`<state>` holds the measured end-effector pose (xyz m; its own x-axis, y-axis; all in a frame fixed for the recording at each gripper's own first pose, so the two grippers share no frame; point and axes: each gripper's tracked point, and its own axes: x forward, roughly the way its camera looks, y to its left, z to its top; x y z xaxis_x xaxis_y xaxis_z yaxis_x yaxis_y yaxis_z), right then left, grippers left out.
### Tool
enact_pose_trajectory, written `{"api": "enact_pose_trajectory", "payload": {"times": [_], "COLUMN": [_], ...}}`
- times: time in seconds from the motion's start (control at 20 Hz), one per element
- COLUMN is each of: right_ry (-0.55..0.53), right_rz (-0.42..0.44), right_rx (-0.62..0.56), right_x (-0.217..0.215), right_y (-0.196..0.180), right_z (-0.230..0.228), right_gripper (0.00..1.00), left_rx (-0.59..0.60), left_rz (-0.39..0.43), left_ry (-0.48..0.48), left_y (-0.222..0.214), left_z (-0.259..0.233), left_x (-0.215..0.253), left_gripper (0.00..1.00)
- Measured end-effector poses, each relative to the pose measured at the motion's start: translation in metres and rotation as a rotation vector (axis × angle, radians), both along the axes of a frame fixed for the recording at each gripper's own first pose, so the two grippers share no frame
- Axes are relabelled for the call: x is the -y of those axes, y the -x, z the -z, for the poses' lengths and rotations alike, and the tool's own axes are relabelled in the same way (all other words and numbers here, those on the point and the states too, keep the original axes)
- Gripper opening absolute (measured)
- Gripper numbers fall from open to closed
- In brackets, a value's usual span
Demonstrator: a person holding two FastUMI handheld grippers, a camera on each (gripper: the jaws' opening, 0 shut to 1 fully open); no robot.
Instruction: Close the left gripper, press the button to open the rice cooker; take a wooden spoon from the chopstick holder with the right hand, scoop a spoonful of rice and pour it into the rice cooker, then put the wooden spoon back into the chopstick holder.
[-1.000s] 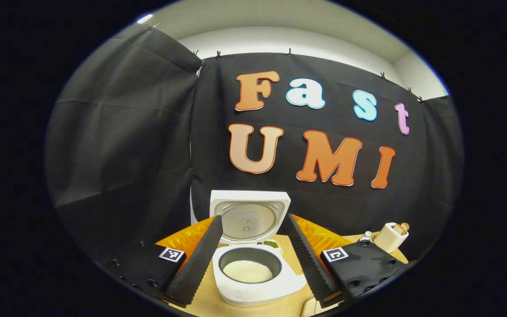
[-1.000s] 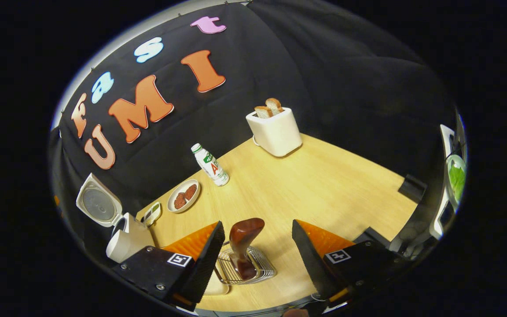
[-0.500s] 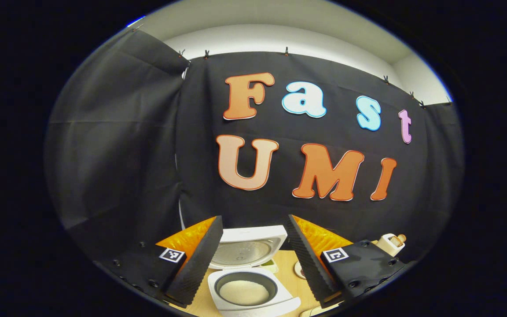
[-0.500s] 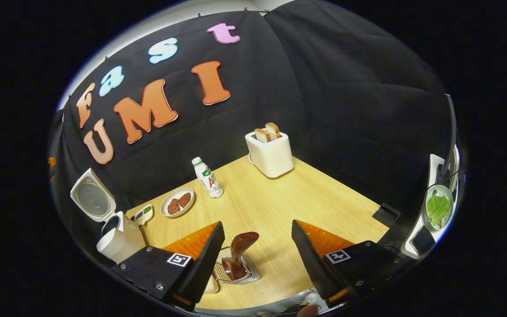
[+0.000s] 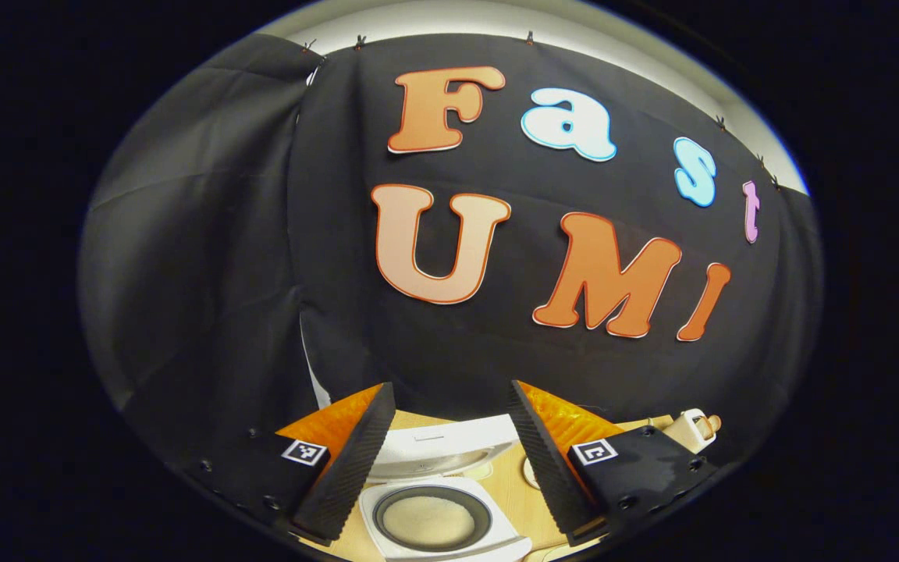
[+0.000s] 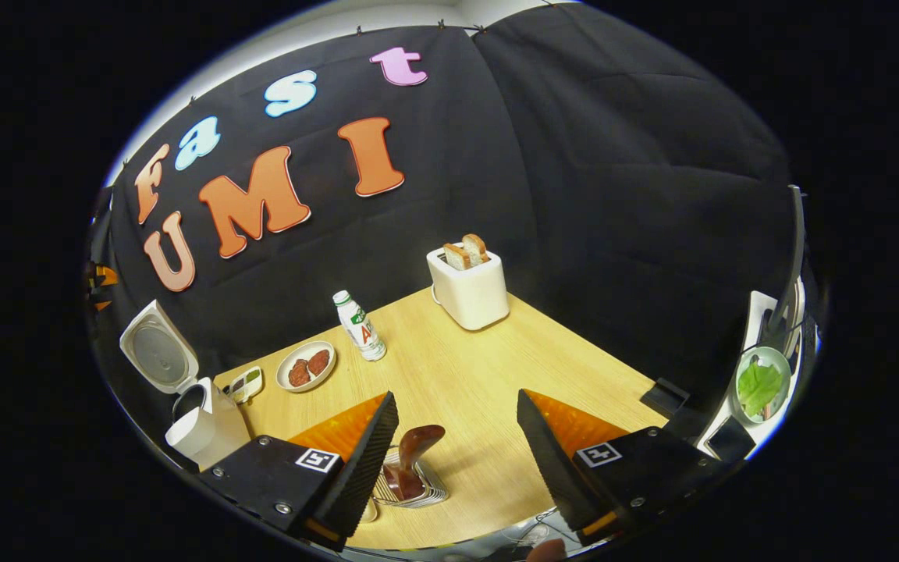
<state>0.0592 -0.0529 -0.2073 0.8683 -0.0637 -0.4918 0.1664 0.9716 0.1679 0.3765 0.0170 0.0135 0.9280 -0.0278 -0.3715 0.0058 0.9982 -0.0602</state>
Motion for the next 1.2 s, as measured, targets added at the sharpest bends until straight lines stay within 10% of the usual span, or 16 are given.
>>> {"api": "enact_pose_trajectory", "payload": {"times": [0.65, 1.2], "right_ry": [-0.011, -0.023], "right_rz": [0.014, -0.128], "right_rx": [-0.023, 0.064], "right_x": [-0.009, -0.058], "right_y": [-0.016, -0.040], "right_z": [0.005, -0.032], "right_gripper": [0.95, 0.95], "left_rx": [-0.236, -0.290], "left_rz": [-0.007, 0.002], "left_ry": [-0.025, 0.048], "left_y": [-0.058, 0.019], "left_z": [0.098, 0.136], "left_x": [-0.012, 0.013], "left_gripper": [0.99, 0.99]}}
